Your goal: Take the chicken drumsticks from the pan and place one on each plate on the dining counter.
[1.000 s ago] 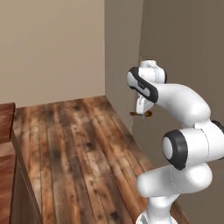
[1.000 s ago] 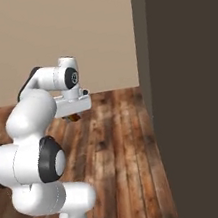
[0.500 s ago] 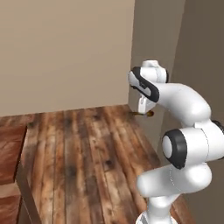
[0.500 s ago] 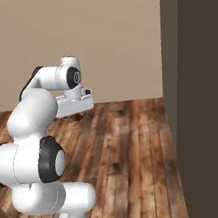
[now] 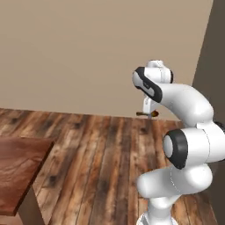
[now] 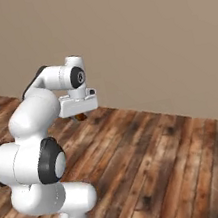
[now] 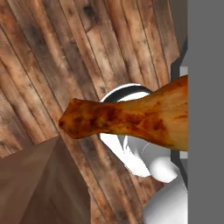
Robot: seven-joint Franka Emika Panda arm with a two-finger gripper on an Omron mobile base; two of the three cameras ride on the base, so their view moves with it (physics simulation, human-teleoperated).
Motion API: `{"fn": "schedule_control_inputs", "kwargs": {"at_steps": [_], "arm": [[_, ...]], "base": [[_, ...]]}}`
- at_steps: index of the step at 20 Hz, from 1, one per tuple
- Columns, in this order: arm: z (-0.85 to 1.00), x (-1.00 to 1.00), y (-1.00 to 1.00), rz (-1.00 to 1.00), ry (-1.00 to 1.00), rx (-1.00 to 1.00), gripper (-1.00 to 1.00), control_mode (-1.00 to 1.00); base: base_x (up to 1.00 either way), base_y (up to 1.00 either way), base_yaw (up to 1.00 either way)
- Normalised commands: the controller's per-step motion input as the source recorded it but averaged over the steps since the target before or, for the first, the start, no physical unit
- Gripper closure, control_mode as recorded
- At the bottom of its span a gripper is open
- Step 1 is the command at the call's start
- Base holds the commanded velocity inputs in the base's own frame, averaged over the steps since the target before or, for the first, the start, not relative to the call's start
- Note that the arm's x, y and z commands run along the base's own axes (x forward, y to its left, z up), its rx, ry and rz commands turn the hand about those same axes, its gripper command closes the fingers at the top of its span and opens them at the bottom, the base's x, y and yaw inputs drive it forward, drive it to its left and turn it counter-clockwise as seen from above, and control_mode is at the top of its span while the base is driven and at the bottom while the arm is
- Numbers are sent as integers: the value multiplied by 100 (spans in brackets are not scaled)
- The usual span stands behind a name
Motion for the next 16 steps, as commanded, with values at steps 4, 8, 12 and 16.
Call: {"fn": "schedule_control_inputs", "kwargs": {"at_steps": [4,8,12,16], "arm": [[0,0,0,0,0,0,100,100],[0,0,0,0,0,0,100,100],[0,0,0,0,0,0,100,100],[0,0,0,0,0,0,100,100]], "base": [[93,-1,62],[89,-4,63],[82,-8,68],[84,-15,60]]}}
